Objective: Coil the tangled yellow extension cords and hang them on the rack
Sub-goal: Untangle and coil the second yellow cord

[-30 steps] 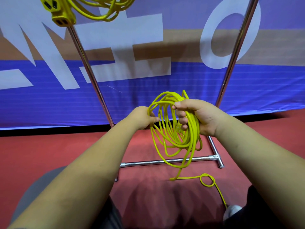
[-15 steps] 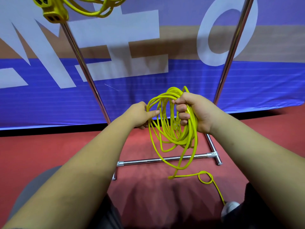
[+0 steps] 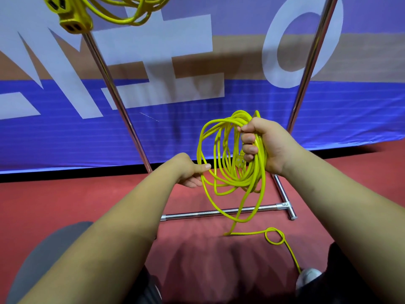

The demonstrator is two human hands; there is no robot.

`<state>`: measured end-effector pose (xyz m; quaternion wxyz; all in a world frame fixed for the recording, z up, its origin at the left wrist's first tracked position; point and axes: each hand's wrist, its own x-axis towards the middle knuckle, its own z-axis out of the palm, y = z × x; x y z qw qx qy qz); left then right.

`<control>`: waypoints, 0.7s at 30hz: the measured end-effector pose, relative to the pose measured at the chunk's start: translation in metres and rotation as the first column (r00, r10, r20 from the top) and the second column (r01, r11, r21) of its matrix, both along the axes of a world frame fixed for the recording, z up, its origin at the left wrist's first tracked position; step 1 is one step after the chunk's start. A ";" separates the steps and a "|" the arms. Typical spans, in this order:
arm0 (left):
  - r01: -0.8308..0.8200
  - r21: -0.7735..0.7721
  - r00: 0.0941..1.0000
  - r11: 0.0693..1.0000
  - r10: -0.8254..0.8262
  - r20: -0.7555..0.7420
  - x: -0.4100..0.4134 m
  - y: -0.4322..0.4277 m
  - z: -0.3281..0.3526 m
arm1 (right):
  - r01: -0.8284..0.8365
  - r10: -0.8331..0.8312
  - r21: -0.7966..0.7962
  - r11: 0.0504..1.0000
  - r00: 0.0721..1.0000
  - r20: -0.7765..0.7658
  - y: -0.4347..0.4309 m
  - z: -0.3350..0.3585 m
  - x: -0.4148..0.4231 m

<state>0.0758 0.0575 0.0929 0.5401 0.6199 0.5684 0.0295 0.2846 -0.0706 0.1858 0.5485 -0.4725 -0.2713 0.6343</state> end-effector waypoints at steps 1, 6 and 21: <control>-0.010 0.019 1.000 1.000 0.011 -0.018 -0.002 0.001 0.004 | 0.002 -0.002 0.000 1.000 1.000 0.003 0.000 0.000 0.000; 0.031 0.139 0.986 0.990 -0.008 -0.169 0.000 0.008 0.012 | 0.038 -0.038 0.002 0.999 0.999 -0.010 0.002 -0.001 0.002; -0.251 0.634 0.961 0.732 0.111 0.253 0.002 0.033 0.048 | -0.061 0.058 0.022 0.998 0.992 0.114 -0.006 -0.002 -0.012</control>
